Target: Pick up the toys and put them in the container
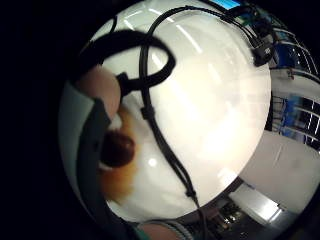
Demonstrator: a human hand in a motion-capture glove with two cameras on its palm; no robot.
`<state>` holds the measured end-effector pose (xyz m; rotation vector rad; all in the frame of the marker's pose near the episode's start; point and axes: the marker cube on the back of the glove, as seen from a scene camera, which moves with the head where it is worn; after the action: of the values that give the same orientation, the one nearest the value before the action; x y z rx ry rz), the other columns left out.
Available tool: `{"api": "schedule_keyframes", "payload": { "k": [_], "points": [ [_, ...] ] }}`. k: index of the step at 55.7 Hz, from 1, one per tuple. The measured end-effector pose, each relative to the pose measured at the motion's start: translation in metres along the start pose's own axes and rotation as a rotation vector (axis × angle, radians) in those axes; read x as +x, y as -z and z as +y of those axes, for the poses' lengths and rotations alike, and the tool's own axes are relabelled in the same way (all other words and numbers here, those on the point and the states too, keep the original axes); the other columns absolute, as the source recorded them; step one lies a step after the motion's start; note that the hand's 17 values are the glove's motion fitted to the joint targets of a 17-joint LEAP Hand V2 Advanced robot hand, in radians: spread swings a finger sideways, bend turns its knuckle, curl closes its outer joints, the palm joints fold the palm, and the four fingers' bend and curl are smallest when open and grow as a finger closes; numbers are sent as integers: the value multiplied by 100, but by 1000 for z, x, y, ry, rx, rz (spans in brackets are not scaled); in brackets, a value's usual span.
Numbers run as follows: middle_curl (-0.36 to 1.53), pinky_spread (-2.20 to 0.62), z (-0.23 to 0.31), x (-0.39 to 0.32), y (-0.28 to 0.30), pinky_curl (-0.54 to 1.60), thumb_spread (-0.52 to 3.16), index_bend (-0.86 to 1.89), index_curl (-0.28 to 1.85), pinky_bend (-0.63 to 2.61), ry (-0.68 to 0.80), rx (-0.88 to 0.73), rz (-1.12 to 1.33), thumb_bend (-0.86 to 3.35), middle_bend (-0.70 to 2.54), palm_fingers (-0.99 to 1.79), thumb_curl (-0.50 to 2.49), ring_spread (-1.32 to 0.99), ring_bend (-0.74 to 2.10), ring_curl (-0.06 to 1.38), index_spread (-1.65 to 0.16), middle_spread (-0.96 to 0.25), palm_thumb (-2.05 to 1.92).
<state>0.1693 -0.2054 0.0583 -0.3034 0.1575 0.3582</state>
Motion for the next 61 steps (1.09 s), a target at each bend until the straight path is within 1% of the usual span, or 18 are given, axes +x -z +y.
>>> {"api": "schedule_keyframes", "payload": {
  "k": [5, 9, 15, 21, 25, 36, 41, 47, 53, 56, 61],
  "points": [
    [41, -35, -3, 0, 0, 37, 138, 5, 20, 95, 12, 42, -4, 8, 59, 74, 33, -44, 101, 47, -38, -27, 26],
    [46, -38, -3, -1, -1, 39, 139, 9, 19, 97, 32, 70, -20, 10, 70, 77, 35, -46, 107, 50, -37, -30, 31],
    [52, -41, -2, 0, 0, 42, 137, 10, 17, 102, 64, 113, -49, 12, 78, 81, 39, -47, 111, 53, -36, -33, 39],
    [55, -42, -1, -1, 13, 44, 129, 14, 16, 109, 97, 127, -74, 14, 79, 83, 45, -47, 113, 54, -35, -35, 50],
    [57, -42, 1, -4, 47, 44, 119, 16, 17, 110, 120, 177, -112, 14, 78, 81, 50, -47, 112, 54, -35, -36, 57],
    [62, -42, 5, -16, 182, 44, 99, 18, 19, 110, 194, 409, -127, 11, 76, 80, 61, -48, 109, 55, -34, -37, 64],
    [64, -42, 3, -30, 221, 44, 92, 17, 20, 110, 227, 470, -101, 10, 75, 80, 65, -48, 109, 55, -34, -38, 65],
    [67, -42, -9, -59, 238, 44, 86, 18, 22, 110, 294, 457, -109, 8, 73, 80, 69, -49, 107, 55, -35, -39, 66],
    [70, -42, -33, -108, 242, 43, 81, 18, 24, 109, 414, 364, -218, 6, 72, 80, 73, -50, 106, 56, -35, -39, 67],
    [71, -42, -52, -144, 245, 43, 79, 18, 25, 109, 478, 344, -248, 5, 71, 80, 75, -50, 106, 56, -36, -39, 67],
    [73, -42, -92, -203, 255, 43, 76, 18, 26, 110, 508, 351, -292, 4, 69, 79, 78, -51, 105, 56, -36, -39, 67]
  ]
}}
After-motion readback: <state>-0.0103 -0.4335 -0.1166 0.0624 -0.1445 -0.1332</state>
